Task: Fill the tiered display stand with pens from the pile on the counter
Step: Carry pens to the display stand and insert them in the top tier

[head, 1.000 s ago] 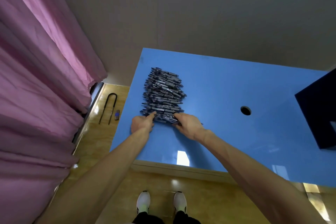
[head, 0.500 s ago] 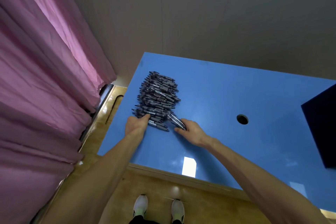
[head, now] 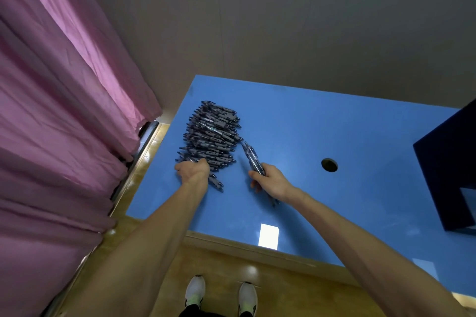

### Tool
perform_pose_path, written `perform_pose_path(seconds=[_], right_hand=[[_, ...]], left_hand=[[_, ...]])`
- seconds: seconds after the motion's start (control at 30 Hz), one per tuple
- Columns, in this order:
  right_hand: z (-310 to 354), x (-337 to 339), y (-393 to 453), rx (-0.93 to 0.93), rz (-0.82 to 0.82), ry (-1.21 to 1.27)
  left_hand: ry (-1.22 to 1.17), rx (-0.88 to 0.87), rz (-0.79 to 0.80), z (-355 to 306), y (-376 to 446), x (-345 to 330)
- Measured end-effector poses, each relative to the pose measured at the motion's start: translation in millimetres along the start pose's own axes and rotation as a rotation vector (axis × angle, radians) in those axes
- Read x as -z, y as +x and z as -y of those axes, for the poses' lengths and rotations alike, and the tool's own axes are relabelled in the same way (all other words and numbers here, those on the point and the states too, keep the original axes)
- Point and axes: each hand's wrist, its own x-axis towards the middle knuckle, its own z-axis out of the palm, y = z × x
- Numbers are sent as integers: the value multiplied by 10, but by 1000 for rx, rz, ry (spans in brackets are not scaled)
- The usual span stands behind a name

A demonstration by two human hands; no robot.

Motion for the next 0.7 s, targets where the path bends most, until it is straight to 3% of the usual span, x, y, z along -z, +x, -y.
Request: perform_pose_path(seconds=[0.33, 0.53, 0.7], right_hand=[[-31, 36, -114, -84, -142, 184], [-27, 72, -283, -136, -143, 315], [59, 114, -461, -159, -214, 445]], left_hand=[[-220, 5, 6, 223, -93, 10], [-128, -241, 59, 251, -161, 53], [-32, -490, 242, 82, -329, 62]])
